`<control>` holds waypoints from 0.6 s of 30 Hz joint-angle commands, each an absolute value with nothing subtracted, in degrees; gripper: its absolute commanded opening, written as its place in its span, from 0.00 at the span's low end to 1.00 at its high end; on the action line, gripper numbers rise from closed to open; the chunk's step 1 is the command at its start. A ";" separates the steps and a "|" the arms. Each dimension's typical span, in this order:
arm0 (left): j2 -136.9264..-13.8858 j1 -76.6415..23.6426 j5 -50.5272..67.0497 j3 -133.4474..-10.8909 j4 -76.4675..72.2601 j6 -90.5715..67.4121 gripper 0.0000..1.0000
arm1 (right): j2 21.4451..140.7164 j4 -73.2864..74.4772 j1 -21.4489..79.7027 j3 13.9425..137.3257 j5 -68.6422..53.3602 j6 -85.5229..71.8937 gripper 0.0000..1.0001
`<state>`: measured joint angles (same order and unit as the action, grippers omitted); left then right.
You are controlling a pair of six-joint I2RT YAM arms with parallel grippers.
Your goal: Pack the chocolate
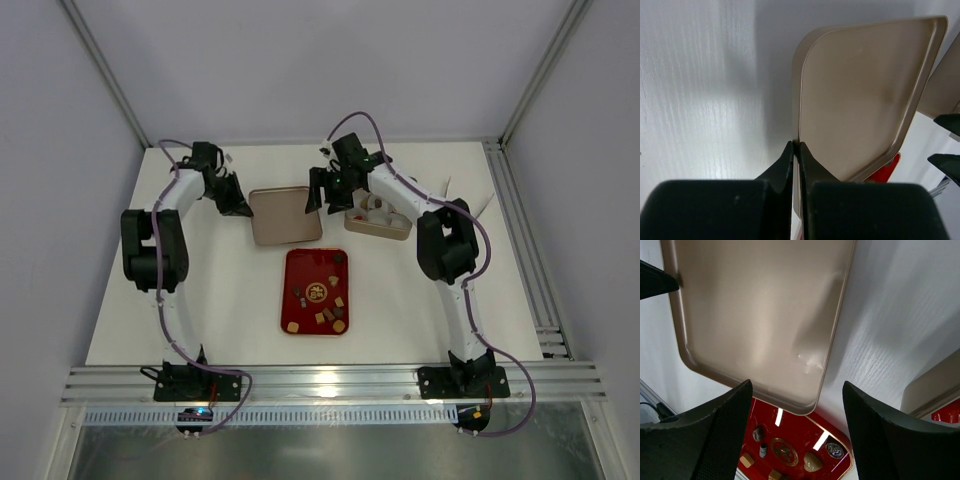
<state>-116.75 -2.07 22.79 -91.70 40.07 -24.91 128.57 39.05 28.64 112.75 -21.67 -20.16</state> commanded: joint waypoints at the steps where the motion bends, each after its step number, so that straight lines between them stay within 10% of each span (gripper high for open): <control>1: -112.24 -1.32 27.24 -91.32 38.59 -25.40 0.00 | 128.67 38.58 28.57 115.93 -21.80 -21.27 0.74; 18: -109.16 -1.05 32.08 -89.74 36.91 -27.33 0.00 | 129.20 26.30 28.48 111.20 -33.47 -31.09 0.77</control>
